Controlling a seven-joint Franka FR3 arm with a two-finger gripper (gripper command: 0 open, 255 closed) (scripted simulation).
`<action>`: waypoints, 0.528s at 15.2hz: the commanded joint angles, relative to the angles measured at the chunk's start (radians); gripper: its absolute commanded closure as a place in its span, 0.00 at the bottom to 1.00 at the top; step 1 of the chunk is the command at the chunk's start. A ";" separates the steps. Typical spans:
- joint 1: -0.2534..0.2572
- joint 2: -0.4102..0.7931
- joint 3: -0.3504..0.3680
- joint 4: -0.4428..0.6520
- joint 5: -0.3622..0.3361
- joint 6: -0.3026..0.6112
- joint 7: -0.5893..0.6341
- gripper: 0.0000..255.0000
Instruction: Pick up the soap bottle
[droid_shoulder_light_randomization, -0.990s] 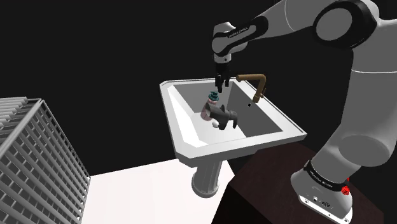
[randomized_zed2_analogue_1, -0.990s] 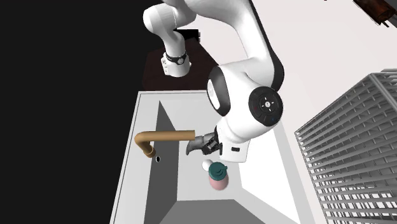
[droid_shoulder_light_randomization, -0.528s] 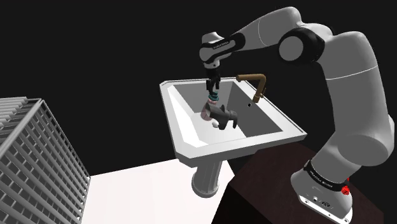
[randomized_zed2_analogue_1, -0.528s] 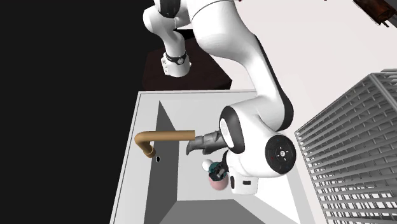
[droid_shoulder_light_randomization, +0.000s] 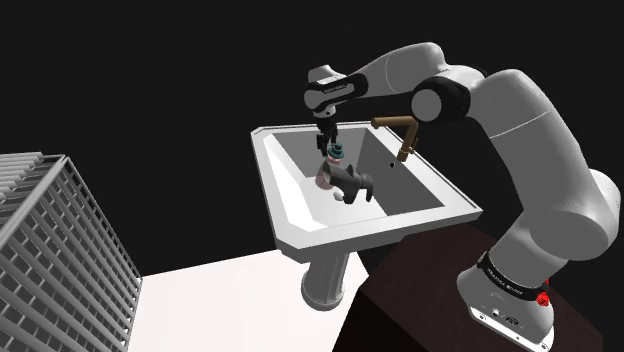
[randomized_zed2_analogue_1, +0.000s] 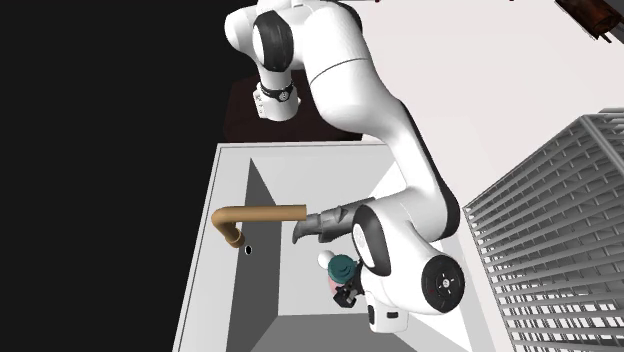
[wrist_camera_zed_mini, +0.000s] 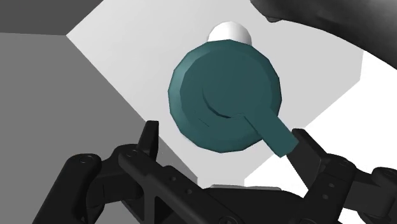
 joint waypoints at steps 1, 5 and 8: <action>-0.001 0.019 0.001 0.008 0.001 0.012 0.001 0.00; -0.001 0.030 0.001 0.006 0.001 0.024 0.003 1.00; 0.000 0.030 0.002 0.006 0.001 0.024 0.004 1.00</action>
